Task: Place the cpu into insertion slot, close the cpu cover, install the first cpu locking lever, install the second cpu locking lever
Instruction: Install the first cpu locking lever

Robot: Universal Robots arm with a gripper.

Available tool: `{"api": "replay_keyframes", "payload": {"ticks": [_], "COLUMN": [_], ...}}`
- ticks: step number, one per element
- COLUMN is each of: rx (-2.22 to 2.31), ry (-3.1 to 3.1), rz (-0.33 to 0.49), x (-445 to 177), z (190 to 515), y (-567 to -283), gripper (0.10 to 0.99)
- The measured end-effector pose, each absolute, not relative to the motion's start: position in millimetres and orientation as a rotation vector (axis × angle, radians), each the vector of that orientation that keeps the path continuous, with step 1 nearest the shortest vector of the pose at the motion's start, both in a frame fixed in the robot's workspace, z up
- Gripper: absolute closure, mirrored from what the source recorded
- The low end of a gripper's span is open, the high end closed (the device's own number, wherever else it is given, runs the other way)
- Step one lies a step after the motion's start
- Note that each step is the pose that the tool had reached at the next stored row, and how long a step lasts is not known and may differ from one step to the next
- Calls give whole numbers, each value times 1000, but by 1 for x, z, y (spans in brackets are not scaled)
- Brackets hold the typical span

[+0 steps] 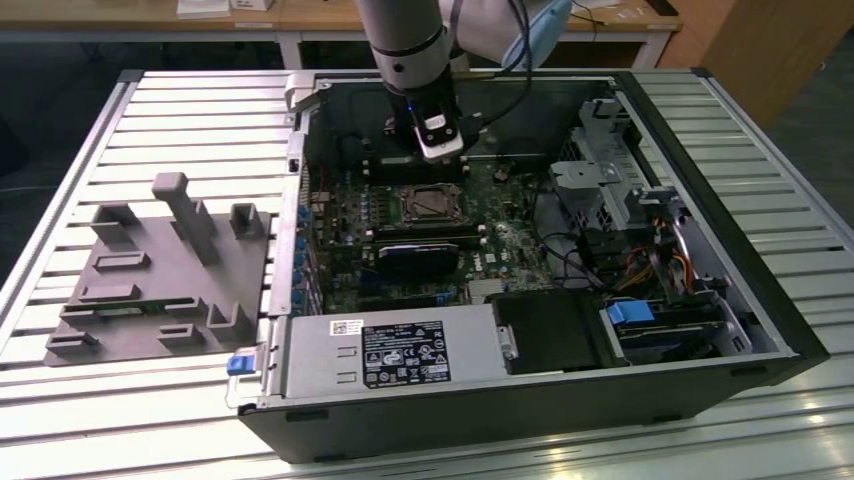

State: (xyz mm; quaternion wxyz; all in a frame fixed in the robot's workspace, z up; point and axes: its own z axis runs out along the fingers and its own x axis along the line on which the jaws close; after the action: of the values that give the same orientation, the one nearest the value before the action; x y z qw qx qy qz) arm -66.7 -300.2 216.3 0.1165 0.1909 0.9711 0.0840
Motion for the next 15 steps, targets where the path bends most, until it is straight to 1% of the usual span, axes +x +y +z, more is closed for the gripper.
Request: {"api": "replay_keyframes", "payload": {"ticks": [6,15], "rx": [561,573], "ry": [2856,2938], "rz": [232,123], "x": [-66,-63], "z": [216,216], "y": [-300,-300], "gripper": [984,984]}}
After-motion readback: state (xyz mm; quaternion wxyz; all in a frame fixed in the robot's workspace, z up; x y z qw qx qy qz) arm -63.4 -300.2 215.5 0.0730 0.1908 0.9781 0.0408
